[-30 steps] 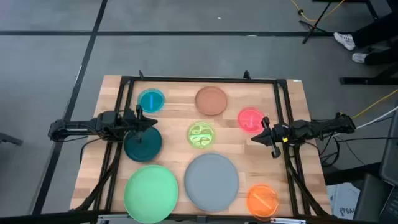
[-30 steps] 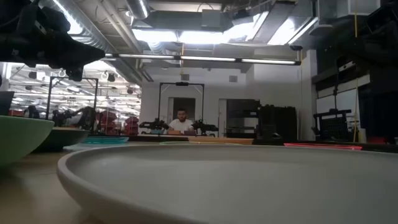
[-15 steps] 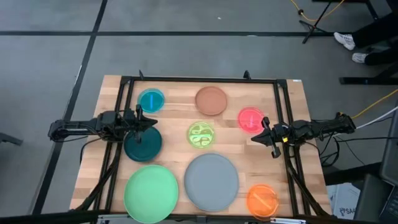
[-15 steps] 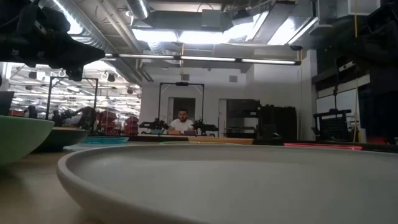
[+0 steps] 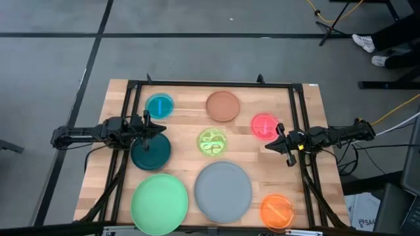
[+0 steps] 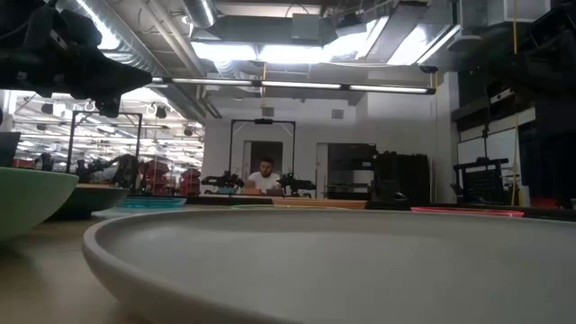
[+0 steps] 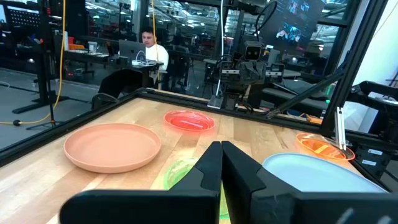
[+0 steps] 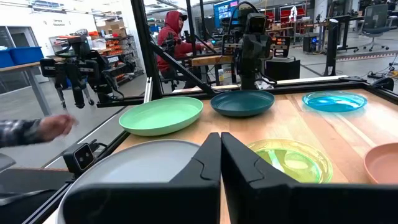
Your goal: Stack plastic plates
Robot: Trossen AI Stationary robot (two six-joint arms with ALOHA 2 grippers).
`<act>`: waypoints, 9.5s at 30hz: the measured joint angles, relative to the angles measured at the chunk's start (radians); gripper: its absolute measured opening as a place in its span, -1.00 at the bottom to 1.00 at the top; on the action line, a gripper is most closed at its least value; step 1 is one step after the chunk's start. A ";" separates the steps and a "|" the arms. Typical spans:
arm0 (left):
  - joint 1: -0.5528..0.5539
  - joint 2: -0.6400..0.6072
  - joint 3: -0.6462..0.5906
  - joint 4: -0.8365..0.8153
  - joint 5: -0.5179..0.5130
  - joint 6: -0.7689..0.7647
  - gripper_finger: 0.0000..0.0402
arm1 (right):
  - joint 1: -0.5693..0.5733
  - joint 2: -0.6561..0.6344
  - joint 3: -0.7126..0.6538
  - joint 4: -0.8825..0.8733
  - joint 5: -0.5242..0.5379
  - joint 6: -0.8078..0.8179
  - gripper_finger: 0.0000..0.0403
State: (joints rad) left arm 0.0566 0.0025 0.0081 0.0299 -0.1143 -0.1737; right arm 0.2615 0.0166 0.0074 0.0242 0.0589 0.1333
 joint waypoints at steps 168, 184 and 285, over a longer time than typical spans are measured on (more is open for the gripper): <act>0.000 0.005 0.000 0.119 0.019 0.052 -1.00 | 0.058 2.407 1.927 -0.207 0.105 0.389 -0.23; -0.001 0.005 0.000 0.118 0.019 0.052 -1.00 | 0.059 2.459 1.926 -0.200 0.059 0.461 -0.23; -0.001 0.005 0.000 0.121 0.019 0.051 -1.00 | 0.271 2.001 1.925 -1.110 0.599 0.551 -0.99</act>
State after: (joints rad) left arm 0.0559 0.0071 0.0082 0.1505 -0.0948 -0.1223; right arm 0.5321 2.0175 1.9324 -1.0860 0.6578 0.6845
